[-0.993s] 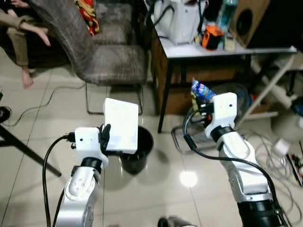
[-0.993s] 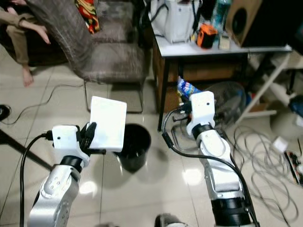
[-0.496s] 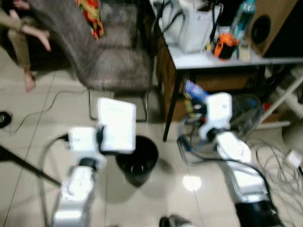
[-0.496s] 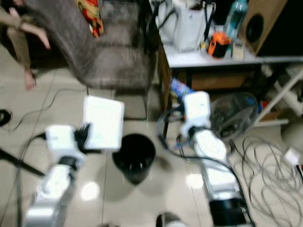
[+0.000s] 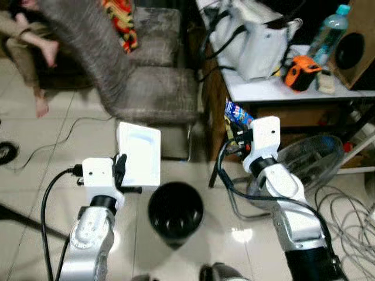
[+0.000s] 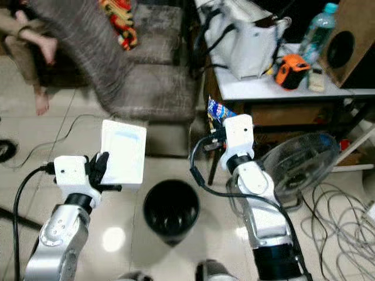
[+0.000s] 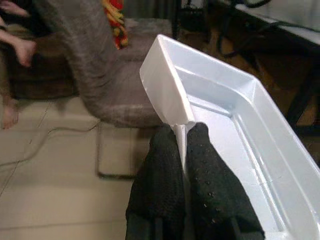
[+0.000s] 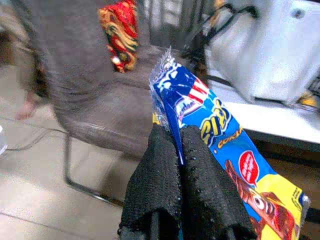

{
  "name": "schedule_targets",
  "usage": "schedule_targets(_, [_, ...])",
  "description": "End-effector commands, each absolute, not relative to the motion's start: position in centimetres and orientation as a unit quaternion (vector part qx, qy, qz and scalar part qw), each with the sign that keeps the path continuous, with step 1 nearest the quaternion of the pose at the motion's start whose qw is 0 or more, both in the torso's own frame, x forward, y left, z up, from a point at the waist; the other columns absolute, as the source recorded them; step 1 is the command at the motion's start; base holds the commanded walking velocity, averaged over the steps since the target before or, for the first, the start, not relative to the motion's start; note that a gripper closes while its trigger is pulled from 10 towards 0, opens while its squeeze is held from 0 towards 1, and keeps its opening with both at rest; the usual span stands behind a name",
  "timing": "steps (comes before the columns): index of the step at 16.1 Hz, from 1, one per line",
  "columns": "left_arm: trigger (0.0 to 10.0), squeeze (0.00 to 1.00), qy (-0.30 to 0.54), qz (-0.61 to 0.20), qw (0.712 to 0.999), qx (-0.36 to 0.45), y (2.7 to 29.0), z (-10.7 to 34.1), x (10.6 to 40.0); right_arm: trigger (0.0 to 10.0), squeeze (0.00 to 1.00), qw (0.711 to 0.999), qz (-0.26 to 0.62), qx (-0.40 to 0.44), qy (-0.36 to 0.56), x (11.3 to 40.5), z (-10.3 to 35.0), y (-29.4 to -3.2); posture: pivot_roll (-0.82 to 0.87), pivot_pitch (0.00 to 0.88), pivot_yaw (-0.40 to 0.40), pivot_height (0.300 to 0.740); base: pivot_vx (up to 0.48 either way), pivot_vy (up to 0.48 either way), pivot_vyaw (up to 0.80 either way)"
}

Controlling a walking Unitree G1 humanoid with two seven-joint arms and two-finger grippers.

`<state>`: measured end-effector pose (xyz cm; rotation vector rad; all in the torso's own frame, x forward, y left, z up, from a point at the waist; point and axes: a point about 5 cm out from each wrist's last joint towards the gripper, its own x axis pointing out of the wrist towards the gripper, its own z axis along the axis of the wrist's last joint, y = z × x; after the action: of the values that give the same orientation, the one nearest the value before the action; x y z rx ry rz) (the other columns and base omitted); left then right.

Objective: Picking trash to rubbish bin

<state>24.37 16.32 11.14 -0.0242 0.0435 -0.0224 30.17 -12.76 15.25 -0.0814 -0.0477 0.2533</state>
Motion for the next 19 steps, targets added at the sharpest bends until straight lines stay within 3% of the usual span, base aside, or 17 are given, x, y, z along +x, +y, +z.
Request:
schedule_targets(1, [10.0, 0.00, 0.022, -0.014, 1.000, -0.008, 16.2, 11.2, 24.3, 10.0, 0.00, 0.991, 0.125, -0.040, -0.028, 30.2, 15.5, -12.8, -0.05, 0.159, -0.032, 0.740, 0.251, 0.000, 0.00])
schedule_targets(5, [10.0, 0.00, 0.041, -0.015, 0.999, -0.003, 16.3, 10.4, 24.3, 10.0, 0.00, 0.991, 0.131, -0.031, 0.011, 30.5, 14.3, -12.4, -0.05, 0.164, -0.032, 0.740, 0.063, 0.000, 0.00])
schedule_targets(8, [10.0, 0.00, 0.065, -0.024, 0.998, -0.001, 16.4, 9.1, 24.9, 10.0, 0.00, 0.979, 0.155, -0.032, 0.129, 31.1, 10.5, -12.0, -0.04, 0.167, -0.033, 0.740, 0.000, 0.000, 0.00])
schedule_targets(13, [10.0, 0.00, 0.113, -0.009, 0.993, 0.028, 18.4, 6.4, 25.8, 10.0, 0.00, 0.971, 0.171, -0.002, 0.165, 32.2, 9.2, -11.3, -0.02, 0.200, -0.021, 0.740, 0.000, 0.000, 0.00])
schedule_targets(19, [10.0, 0.00, 0.152, 0.000, 0.987, 0.044, 20.4, 4.4, 22.4, 10.0, 0.00, 0.951, 0.190, 0.043, 0.241, 32.5, 5.6, -9.8, 0.06, 0.279, 0.025, 0.740, 0.000, 0.000, 0.00])
